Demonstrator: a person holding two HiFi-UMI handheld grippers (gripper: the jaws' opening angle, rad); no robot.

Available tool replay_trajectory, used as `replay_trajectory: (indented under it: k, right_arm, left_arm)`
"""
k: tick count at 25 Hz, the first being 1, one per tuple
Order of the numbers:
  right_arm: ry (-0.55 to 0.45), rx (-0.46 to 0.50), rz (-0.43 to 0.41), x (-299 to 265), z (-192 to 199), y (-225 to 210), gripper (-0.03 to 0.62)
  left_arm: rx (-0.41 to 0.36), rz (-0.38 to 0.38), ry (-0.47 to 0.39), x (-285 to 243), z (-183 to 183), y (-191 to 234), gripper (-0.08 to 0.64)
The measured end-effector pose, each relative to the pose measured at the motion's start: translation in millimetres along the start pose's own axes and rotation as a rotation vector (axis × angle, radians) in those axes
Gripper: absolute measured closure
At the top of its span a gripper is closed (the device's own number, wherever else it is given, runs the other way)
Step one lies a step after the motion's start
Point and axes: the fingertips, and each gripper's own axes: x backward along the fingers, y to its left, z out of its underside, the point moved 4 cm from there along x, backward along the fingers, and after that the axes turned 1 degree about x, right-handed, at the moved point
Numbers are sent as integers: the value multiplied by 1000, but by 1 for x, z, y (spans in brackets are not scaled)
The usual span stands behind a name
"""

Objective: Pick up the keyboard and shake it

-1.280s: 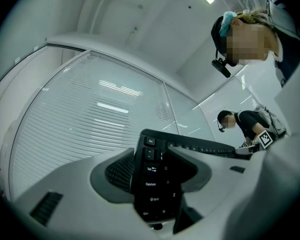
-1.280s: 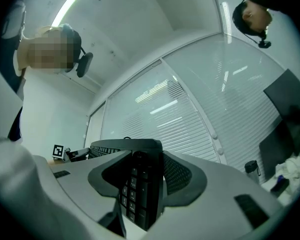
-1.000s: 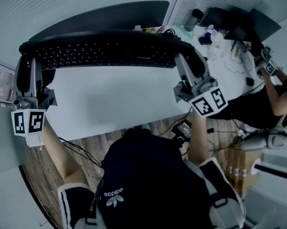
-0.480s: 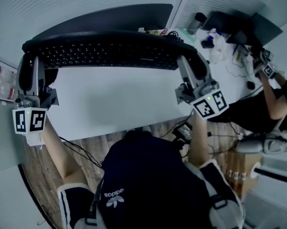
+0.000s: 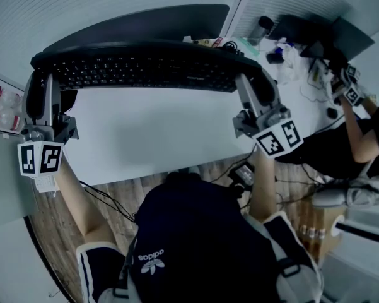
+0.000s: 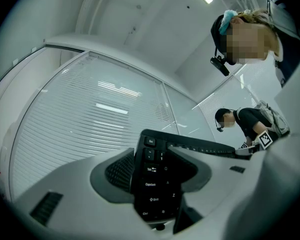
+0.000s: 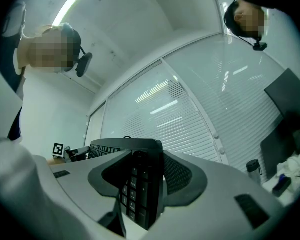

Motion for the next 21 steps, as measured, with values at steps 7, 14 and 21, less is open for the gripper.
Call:
replay_trajectory:
  k: [7, 14, 21]
  right_arm:
    - [8, 29, -9, -3, -3, 3, 408]
    - [4, 13, -5, -2, 0, 1, 408]
    - [5, 23, -6, -2, -3, 2, 408]
  left_arm:
    - [0, 4, 8, 0, 1, 0, 353]
    - [-7, 2, 7, -1, 0, 0, 353]
    - [-9, 4, 12, 0, 1, 0, 353]
